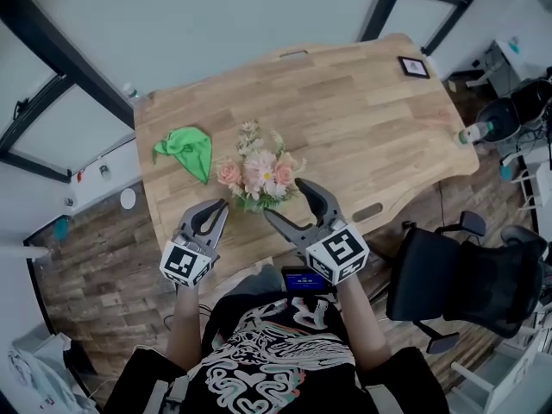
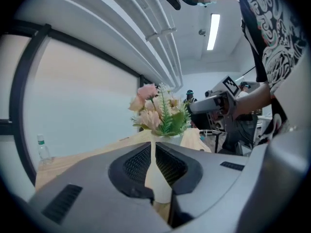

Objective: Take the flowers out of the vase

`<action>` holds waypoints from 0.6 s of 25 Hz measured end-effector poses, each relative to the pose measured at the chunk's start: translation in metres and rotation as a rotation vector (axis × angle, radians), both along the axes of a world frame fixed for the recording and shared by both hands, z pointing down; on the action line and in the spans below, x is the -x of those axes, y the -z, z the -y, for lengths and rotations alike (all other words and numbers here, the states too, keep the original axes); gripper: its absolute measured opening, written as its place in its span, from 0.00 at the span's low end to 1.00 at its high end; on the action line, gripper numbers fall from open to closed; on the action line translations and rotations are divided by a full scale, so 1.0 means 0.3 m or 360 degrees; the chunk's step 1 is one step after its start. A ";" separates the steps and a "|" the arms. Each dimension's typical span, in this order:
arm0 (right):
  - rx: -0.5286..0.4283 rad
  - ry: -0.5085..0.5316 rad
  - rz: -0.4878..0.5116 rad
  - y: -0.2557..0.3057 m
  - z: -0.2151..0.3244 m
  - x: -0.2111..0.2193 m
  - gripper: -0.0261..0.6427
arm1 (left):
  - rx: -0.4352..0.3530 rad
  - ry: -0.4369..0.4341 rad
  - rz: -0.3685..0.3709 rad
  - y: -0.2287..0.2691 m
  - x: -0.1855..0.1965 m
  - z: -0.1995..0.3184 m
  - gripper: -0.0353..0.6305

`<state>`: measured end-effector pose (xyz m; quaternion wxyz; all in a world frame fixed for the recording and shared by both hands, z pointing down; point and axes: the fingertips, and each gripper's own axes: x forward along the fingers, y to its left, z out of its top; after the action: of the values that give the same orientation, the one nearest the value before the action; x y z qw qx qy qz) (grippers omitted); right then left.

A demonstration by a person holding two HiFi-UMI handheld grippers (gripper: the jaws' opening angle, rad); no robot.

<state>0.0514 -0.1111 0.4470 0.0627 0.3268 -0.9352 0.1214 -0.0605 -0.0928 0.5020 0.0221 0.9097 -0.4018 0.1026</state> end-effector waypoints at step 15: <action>0.0010 0.0136 -0.0083 -0.053 0.072 0.088 0.53 | 0.0048 -0.0465 -0.0027 -0.150 -0.178 0.057 0.52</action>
<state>0.0251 -0.1328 0.4629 0.0932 0.2894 -0.9459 0.1131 -0.0073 -0.1098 0.5470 0.0240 0.9589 -0.2634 0.1031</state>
